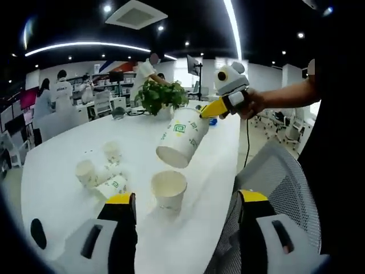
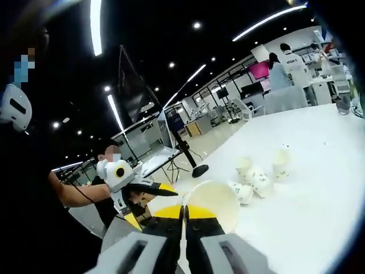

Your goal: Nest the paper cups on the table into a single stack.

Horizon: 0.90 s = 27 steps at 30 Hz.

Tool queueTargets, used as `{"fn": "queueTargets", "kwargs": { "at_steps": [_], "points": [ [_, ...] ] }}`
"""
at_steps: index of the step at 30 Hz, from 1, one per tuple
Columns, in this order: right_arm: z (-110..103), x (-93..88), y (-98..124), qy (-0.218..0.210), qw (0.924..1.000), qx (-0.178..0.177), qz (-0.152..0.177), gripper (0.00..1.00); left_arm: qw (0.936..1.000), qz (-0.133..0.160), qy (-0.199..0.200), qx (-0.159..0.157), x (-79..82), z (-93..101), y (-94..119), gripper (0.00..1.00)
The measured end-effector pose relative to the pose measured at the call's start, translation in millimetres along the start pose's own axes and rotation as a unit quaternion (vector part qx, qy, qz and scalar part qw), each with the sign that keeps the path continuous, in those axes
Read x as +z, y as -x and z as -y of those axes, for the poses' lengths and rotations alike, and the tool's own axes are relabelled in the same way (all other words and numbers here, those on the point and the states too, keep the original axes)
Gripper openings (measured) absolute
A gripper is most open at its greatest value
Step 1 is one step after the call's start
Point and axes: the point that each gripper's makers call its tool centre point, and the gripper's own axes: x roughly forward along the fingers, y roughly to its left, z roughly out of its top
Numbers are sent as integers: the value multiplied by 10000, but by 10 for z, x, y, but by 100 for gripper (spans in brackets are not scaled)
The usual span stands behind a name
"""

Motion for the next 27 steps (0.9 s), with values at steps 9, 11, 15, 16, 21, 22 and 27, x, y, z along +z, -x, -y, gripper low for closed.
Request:
{"fn": "queueTargets", "kwargs": {
  "at_steps": [9, 11, 15, 16, 21, 22, 27],
  "points": [
    [138, -118, -134, 594, 9953, -274, -714, 0, 9996, 93, 38, 257, 22, -31, 93, 80],
    [151, -127, -154, 667, 9942, -295, -787, 0, 9995, 108, 45, 287, 31, -29, 106, 80],
    [194, -167, -198, 799, 9914, -349, -972, 0, 9993, 111, 61, 348, 41, -29, 129, 81],
    [200, -178, -210, 843, 9906, -360, -1012, 0, 9993, 113, 66, 352, 41, -29, 130, 81],
    [262, -276, -270, 1002, 9853, -484, -1293, 0, 9990, 149, 118, 411, 30, -50, 154, 84],
    [274, -297, -285, 1037, 9843, -513, -1336, 0, 9989, 160, 126, 419, 31, -50, 158, 84],
    [274, -352, -345, 1061, 9831, -476, -1413, 0, 9989, 144, 119, 435, 29, -45, 160, 84]
  ]
}}
